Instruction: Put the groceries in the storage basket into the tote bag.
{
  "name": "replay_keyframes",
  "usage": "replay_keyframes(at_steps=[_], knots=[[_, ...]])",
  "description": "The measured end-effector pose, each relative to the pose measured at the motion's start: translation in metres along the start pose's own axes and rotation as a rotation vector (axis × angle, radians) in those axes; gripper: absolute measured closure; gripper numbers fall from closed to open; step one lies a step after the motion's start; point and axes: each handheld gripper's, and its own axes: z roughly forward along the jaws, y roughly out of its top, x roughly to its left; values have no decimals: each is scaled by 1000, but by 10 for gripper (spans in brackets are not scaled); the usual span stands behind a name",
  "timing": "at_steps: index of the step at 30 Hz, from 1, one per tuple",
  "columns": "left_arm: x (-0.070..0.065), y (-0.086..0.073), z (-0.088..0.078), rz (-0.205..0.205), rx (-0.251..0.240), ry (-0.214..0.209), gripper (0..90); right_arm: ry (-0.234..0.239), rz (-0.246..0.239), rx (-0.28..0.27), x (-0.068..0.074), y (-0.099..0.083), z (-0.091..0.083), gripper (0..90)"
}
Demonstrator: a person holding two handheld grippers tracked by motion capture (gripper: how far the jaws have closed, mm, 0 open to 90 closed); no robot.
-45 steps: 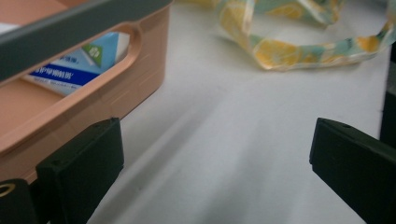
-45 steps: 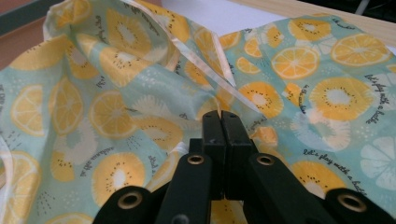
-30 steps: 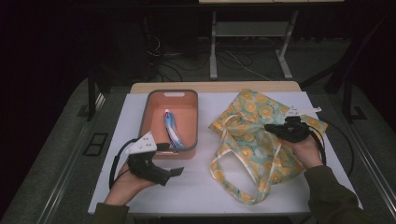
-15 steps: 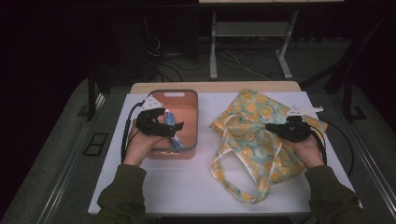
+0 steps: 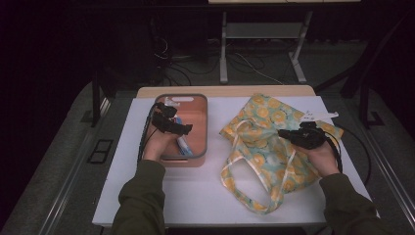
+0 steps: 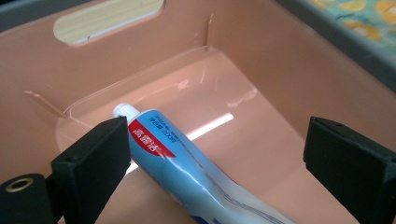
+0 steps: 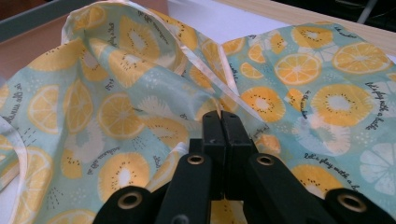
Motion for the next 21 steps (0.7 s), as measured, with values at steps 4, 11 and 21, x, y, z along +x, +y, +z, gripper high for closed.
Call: replay_keyframes(at_steps=[4, 11, 21], knots=[[-3, 0, 11, 24, 58, 16, 79, 1, -4, -3, 0, 0, 0, 895], [-7, -1, 20, 45, 122, 43, 96, 4, -9, -9, 1, 0, -1, 895], [-9, -4, 29, 38, 224, -77, 356, 3, -10, -9, 1, 0, -1, 895]])
